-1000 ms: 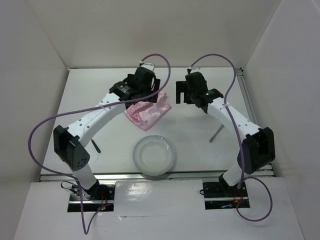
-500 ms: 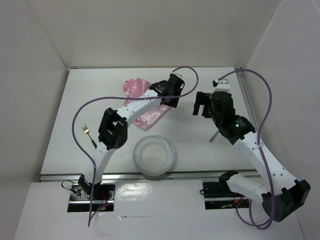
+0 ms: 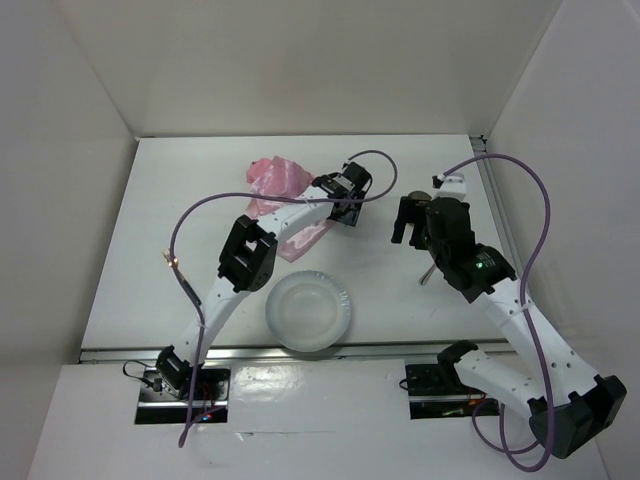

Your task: Set the dinner table for one person

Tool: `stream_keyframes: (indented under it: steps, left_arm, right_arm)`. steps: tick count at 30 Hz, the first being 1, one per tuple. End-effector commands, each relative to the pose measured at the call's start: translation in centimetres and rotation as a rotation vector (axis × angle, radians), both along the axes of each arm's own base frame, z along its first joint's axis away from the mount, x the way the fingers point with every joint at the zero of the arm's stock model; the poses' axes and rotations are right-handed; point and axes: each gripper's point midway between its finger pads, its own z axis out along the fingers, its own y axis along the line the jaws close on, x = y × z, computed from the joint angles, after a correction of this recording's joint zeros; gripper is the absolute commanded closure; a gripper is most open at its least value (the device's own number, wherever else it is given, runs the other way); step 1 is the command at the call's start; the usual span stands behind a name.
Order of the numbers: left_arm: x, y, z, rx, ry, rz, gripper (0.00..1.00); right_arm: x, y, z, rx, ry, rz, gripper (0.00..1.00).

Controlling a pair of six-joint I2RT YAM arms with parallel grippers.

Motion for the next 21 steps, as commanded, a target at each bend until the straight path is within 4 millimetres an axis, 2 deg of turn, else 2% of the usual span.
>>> stream_keyframes:
  steps: [1,3,7,9,10,11,12,13,17,18,21]
  left_arm:
    - [0.8,0.4,0.0,0.016,-0.023,0.037,0.25]
    - [0.8,0.4,-1.3,0.027,-0.01,0.037,0.28]
    - [0.4,1.0,-2.8,0.069,0.017,0.034,0.42]
    - [0.5,1.6,-3.3,0.073,0.029,0.051,0.63]
    - [0.5,1.4,-2.3,0.054,0.021,0.046,0.74]
    - [0.7,2.0,-2.3,0.057,0.025,0.056,0.83]
    - [0.3,1.7,-2.2,0.04,0.041,0.043,0.99]
    - [0.8,1.9,-1.5,0.015,0.034,0.046,1.0]
    - [1.8,2.5,3.8,-0.054,-0.025,0.051,1.0]
    - [2.1,3.1,6.8,-0.073,-0.066,0.047,1.0]
    - [2.0,4.1,11.7,-0.098,-0.136,0.044,1.0]
  right_arm:
    - [0.0,-0.4,0.4,0.011,-0.016,-0.03,0.0]
    - [-0.1,-0.5,0.0,0.006,-0.007,-0.03,0.0]
    - [-0.1,-0.5,0.0,0.006,-0.007,-0.03,0.0]
    - [-0.1,-0.5,0.0,0.006,-0.007,-0.03,0.0]
    - [0.0,-0.4,-0.3,0.002,0.001,-0.03,0.0]
    - [0.1,-0.4,-0.1,0.007,-0.008,-0.03,0.0]
    - [0.1,-0.4,-0.1,-0.012,-0.008,-0.021,0.0]
    - [0.5,-0.7,0.0,-0.033,-0.017,-0.032,0.0]
    - [1.2,-1.4,0.4,-0.097,-0.034,-0.044,0.0]
    - [1.4,-0.8,0.4,-0.088,-0.027,-0.022,0.0]
    - [1.7,1.0,0.2,-0.022,-0.005,0.046,0.0]
